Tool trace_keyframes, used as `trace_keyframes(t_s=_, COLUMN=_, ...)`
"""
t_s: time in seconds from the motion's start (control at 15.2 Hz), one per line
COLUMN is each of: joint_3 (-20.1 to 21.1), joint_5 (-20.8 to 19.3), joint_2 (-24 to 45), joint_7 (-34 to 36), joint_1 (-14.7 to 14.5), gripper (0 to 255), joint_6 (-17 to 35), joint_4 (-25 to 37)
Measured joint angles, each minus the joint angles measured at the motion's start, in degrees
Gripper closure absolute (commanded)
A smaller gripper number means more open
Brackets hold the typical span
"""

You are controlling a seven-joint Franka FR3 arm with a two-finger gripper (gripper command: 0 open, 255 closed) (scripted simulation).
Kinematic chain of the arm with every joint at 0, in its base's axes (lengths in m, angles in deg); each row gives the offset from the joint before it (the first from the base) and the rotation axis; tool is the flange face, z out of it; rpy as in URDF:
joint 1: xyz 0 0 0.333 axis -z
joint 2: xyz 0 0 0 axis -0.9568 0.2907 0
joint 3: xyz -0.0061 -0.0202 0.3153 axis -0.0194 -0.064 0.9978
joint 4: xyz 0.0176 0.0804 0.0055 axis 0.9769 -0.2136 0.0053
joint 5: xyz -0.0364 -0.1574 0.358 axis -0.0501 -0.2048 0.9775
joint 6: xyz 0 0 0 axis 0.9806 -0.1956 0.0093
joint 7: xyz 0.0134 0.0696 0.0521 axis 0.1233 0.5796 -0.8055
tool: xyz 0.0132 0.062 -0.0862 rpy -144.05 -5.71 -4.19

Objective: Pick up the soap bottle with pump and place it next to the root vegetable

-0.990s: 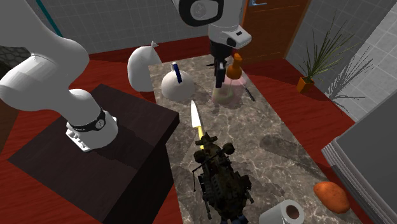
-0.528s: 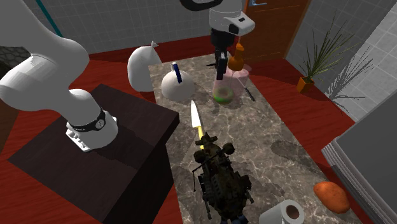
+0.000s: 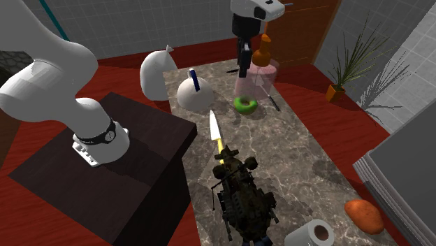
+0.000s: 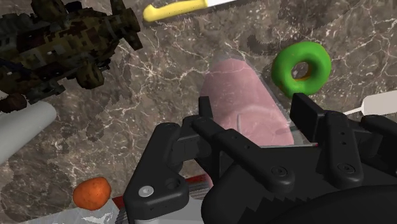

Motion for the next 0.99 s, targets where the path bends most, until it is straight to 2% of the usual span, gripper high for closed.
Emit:
trace_keyframes(t_s=0.4, joint_3=-2.3, joint_5=-1.8, joint_2=3.4, joint_7=-3.7, joint_1=2.3, gripper=255, joint_6=-1.8, joint_4=5.0)
trace_keyframes(t_s=0.99, joint_3=-6.9, joint_5=-5.8, joint_2=14.1, joint_7=-11.5, joint_1=6.8, gripper=255, joint_6=-4.1, joint_4=17.7)
